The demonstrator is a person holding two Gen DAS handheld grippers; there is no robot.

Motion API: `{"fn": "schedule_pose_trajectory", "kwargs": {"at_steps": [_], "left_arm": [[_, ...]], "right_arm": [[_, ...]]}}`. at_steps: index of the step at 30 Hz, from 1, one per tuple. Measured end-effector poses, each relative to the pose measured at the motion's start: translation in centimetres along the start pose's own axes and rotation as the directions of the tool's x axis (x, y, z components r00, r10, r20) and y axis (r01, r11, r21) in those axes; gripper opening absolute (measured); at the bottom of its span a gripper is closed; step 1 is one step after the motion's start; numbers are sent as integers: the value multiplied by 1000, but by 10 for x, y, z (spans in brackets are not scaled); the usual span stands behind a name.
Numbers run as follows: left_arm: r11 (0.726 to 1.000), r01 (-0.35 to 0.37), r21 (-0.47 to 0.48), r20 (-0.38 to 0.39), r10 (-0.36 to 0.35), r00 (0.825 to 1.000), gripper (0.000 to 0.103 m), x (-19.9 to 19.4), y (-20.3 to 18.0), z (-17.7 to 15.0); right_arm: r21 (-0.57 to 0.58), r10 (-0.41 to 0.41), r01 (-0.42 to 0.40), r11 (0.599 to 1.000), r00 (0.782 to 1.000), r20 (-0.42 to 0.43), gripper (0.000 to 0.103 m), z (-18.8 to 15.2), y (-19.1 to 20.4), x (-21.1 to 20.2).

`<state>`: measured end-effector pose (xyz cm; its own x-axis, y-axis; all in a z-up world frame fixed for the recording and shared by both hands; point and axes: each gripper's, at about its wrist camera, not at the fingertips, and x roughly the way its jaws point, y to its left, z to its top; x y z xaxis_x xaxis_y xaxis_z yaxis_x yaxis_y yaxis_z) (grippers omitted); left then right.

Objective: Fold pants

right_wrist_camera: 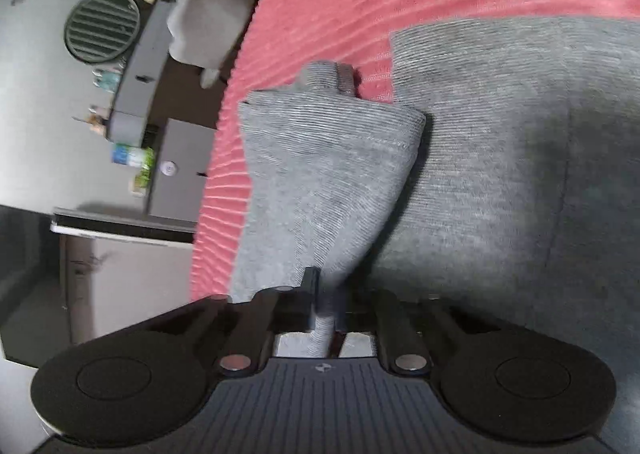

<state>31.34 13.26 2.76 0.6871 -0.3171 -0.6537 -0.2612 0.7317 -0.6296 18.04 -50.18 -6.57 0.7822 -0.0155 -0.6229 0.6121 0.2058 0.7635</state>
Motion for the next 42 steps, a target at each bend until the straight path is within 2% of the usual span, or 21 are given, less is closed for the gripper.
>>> {"fn": "schedule_pose_trajectory", "kwargs": {"at_steps": [4,7,10,12,13,14,17,20,22,23,25,27,32,35,36,38,39,42], "left_arm": [[996,41,79,46,-45,998,7,-45,-8,-9],[986,120,117,89,-130,987,7,-98,-11,-27],[973,182,140,112,-199,974,7,-157,1,-67],[973,187,137,107,-202,973,7,-180,17,-99],[978,165,124,93,-177,980,7,-187,29,-118],[983,145,113,84,-155,984,7,-190,39,-132],[998,67,-8,43,-67,997,7,-181,80,-169],[988,6,-154,23,-2,1000,7,-165,110,-184],[988,-32,-151,25,36,999,9,-158,114,-186],[991,-52,-126,29,56,998,9,-156,112,-185],[990,-119,-77,56,123,991,20,-153,108,-180],[988,-132,-79,67,138,988,25,-151,114,-179],[965,-74,-251,73,95,993,25,-154,143,-184],[956,-58,-289,68,81,994,24,-154,147,-185],[955,-67,-288,66,90,994,20,-152,148,-185],[956,-82,-280,68,105,992,15,-151,147,-185],[957,-87,-276,72,111,991,12,-150,147,-185],[968,-69,-242,107,98,989,10,-157,141,-186]], "right_arm": [[-151,68,-59,987,996,52,4,0,31,-39],[-201,162,-140,970,982,98,4,8,38,-86],[-226,231,-199,954,965,121,4,14,24,-140],[-245,242,-204,948,961,132,4,14,6,-167],[-261,234,-193,946,963,137,4,12,-7,-179],[-278,208,-163,947,968,143,4,8,-17,-187],[-341,105,-51,939,984,142,4,-10,-58,-200],[-299,-7,36,954,995,97,4,-22,-95,-185],[-270,-59,83,959,994,93,6,-27,-110,-176],[-262,-66,89,961,993,97,9,-29,-114,-174],[-241,-58,78,967,994,89,12,-29,-117,-170],[-208,-26,43,977,996,82,24,-31,-121,-170],[-72,47,-44,996,998,47,40,-22,-130,-154],[-35,57,-56,998,997,50,37,-18,-132,-143],[-40,44,-42,998,998,54,24,-17,-130,-143],[-112,-18,26,993,997,75,5,-17,-117,-145],[-165,-42,60,985,993,107,5,-18,-107,-149],[-292,-7,72,954,976,219,4,-25,-84,-177]]}}
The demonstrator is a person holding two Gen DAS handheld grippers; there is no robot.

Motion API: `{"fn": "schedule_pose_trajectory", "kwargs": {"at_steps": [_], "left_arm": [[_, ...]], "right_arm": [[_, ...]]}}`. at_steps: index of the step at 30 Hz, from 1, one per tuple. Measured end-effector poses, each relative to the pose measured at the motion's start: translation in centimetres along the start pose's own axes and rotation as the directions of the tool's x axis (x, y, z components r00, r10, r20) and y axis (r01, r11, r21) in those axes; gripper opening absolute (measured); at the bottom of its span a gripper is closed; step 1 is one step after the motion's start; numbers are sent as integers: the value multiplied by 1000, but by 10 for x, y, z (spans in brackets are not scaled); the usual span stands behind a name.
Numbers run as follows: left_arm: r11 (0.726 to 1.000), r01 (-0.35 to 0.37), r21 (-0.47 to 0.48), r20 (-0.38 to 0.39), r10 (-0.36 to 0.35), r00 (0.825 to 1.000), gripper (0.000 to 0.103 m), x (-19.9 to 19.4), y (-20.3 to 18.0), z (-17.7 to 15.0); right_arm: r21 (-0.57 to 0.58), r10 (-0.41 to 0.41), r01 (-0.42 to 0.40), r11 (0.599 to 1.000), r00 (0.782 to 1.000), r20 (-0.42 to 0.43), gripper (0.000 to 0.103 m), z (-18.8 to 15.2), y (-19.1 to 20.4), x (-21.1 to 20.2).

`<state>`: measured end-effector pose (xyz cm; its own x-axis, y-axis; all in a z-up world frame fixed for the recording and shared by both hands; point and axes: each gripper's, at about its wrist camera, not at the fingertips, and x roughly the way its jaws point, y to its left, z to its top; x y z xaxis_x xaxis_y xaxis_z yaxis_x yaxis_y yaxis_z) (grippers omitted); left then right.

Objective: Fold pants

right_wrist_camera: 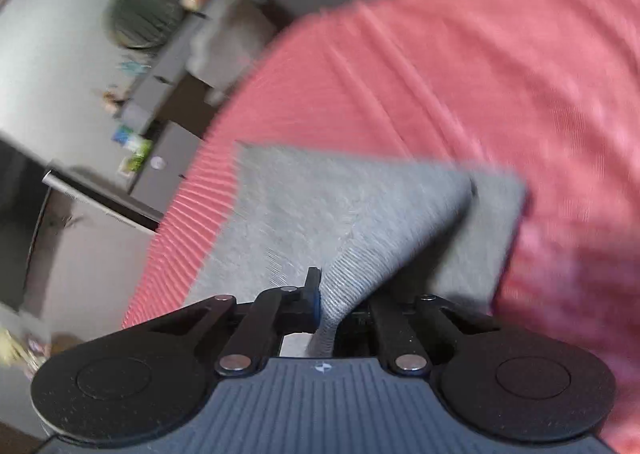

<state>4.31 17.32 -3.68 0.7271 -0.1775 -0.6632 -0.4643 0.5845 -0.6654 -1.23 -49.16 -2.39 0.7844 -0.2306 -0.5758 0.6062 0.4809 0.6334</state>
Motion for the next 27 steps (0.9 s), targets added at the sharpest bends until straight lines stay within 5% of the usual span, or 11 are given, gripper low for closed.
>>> {"fn": "schedule_pose_trajectory", "kwargs": {"at_steps": [3,7,11,14,18,20,22,24,26,27], "left_arm": [[1000,2,17,16,-2,1000,10,-6,-2,-2],[996,-69,64,7,68,998,10,-9,-6,-6],[982,-123,145,64,115,991,12,-23,-19,-13],[968,-171,184,134,148,980,19,-33,-28,-19],[944,-294,152,330,232,915,57,-52,-35,-24],[954,-272,123,364,212,907,65,-57,-31,-23],[961,-252,114,327,203,923,66,-51,-29,-20],[961,-258,100,292,220,931,66,-42,-26,-17],[960,-266,89,283,231,931,66,-37,-25,-14],[960,-264,88,285,230,931,66,-36,-25,-14]], "right_arm": [[-75,-58,66,995,993,106,4,-2,5,-21],[-213,-219,222,952,975,39,5,-18,-5,6],[-269,-270,287,919,958,100,7,-28,2,2],[-278,-366,403,872,914,177,13,-21,12,-6],[-240,-466,549,801,822,327,49,-14,27,-26],[-224,-405,491,842,849,340,49,-14,37,-36],[-226,-278,342,912,922,270,50,-19,48,-38],[-232,-104,126,964,989,108,61,-33,63,-29],[-212,63,-80,974,994,-87,64,-55,82,-10],[-191,142,-181,965,969,-202,65,-70,93,3]]}}
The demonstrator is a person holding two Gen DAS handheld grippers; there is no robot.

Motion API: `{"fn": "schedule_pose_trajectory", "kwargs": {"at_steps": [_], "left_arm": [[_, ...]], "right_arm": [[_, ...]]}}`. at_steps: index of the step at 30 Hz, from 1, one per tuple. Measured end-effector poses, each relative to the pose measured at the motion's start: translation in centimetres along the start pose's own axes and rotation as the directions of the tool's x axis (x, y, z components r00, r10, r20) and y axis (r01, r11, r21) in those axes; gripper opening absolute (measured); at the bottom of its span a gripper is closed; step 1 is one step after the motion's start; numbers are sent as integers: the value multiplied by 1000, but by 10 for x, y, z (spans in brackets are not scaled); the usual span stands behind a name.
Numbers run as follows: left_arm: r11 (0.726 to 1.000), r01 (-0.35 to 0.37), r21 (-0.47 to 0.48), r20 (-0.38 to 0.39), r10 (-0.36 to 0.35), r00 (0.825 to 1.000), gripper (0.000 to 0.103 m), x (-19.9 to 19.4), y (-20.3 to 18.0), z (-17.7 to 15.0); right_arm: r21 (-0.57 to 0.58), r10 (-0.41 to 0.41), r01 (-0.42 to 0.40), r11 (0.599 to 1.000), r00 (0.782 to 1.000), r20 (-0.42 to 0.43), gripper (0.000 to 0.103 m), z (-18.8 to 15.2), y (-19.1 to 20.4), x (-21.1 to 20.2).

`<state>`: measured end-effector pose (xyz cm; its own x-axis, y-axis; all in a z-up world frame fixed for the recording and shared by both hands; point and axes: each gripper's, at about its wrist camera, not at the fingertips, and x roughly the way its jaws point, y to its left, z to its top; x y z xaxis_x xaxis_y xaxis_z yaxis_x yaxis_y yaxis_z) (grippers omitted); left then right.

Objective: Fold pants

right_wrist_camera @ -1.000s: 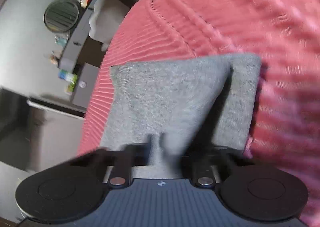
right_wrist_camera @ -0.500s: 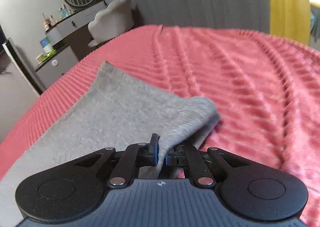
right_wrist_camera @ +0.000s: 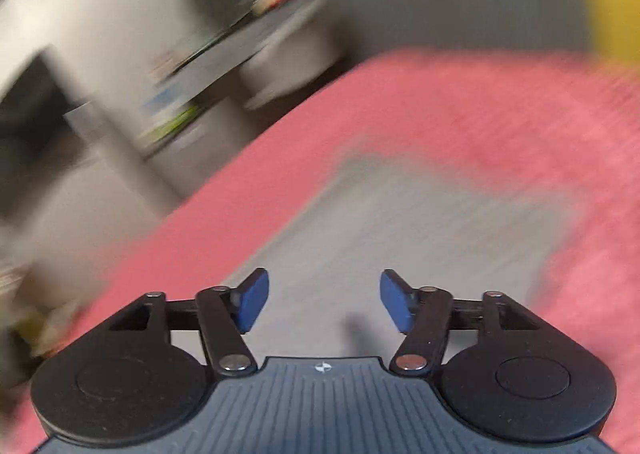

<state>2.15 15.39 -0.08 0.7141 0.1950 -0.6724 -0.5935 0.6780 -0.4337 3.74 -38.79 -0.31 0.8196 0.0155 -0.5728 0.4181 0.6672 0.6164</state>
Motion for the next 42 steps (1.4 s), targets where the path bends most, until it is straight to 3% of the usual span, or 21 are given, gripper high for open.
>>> {"fn": "schedule_pose_trajectory", "kwargs": {"at_steps": [1,3,5,8,11,15,18,20,25,29,31,33,36,38,42], "left_arm": [[1000,4,2,3,-4,1000,66,0,0,0],[1000,-7,29,9,6,1000,68,1,-2,-3],[997,-25,75,30,23,999,68,2,-7,-5],[986,-40,162,83,27,996,69,0,-19,-10],[965,-43,260,122,11,992,69,-1,-33,-16],[914,9,405,138,-71,988,71,-6,-50,-29],[882,66,466,96,-125,987,73,-6,-59,-37],[870,80,487,57,-123,991,74,-1,-62,-41],[884,77,460,-44,-64,997,75,17,-61,-41],[894,29,446,-85,10,996,75,27,-56,-41],[897,18,441,-96,28,995,76,30,-54,-41],[900,6,436,-101,42,994,76,32,-52,-40],[901,-9,435,-98,57,994,76,35,-52,-38],[900,-19,436,-94,67,993,76,35,-53,-38],[897,-30,441,-90,78,993,76,36,-54,-38]], "right_arm": [[9,71,-70,997,994,-84,67,-9,10,15],[48,185,-179,983,953,-239,74,-34,30,47],[64,220,-211,975,917,-333,79,-55,39,75],[41,218,-216,975,924,-316,84,-54,40,77],[144,285,-253,957,912,-296,83,-53,20,74],[273,347,-281,920,907,-237,81,-58,2,69],[276,349,-282,919,908,-234,81,-58,2,64],[271,346,-281,921,908,-236,81,-58,0,64],[313,347,-272,910,912,-218,73,-61,2,70],[380,319,-236,894,932,-170,68,-55,-18,55],[394,277,-211,894,953,-119,68,-46,-37,40],[366,215,-183,913,975,-50,62,-33,-61,19],[382,55,-70,921,997,51,62,-14,-106,-18],[445,-40,-20,895,991,124,62,-4,-139,-46],[567,-64,-73,820,974,219,62,1,-186,-80]]}}
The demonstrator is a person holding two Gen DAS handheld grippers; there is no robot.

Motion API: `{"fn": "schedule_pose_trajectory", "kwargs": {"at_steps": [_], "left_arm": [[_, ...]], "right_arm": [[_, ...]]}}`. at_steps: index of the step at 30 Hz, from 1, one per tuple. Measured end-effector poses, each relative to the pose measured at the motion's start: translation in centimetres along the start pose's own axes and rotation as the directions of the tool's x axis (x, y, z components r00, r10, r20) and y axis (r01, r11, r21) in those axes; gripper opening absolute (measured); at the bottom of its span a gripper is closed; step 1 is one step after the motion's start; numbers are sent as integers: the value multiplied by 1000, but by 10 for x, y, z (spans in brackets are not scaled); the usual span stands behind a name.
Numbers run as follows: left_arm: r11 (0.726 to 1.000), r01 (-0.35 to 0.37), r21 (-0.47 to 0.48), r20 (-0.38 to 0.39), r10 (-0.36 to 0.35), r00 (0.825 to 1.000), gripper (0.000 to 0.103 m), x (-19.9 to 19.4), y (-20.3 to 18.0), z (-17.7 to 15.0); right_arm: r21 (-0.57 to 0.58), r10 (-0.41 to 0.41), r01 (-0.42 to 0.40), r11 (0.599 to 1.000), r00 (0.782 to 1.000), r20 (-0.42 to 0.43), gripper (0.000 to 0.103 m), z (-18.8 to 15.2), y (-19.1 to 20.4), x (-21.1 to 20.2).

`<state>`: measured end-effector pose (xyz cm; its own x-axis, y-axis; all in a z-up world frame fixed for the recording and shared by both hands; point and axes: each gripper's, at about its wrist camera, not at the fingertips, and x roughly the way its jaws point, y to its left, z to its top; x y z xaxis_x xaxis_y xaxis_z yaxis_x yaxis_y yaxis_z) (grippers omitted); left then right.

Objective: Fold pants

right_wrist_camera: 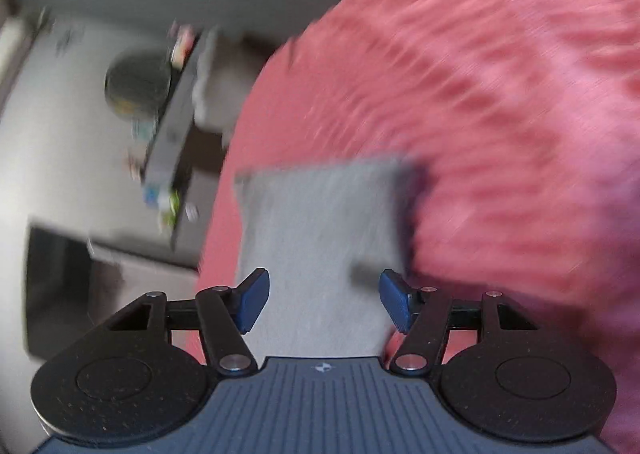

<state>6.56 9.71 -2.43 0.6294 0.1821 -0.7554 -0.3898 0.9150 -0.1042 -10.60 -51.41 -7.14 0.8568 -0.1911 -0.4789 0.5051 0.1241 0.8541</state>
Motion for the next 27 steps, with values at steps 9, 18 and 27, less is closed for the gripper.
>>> {"fn": "schedule_pose_trajectory", "kwargs": {"at_steps": [9,18,27], "left_arm": [[999,-34,11,-2,34,999,76,0,-2,0],[999,-51,19,-3,51,999,76,1,-3,0],[998,-55,17,-2,56,998,76,0,-5,0]], "right_arm": [[-47,-61,61,997,998,7,39,18,-9,17],[-203,29,-25,979,999,18,25,23,16,19],[-240,-17,17,971,1000,-1,18,29,21,29]]}}
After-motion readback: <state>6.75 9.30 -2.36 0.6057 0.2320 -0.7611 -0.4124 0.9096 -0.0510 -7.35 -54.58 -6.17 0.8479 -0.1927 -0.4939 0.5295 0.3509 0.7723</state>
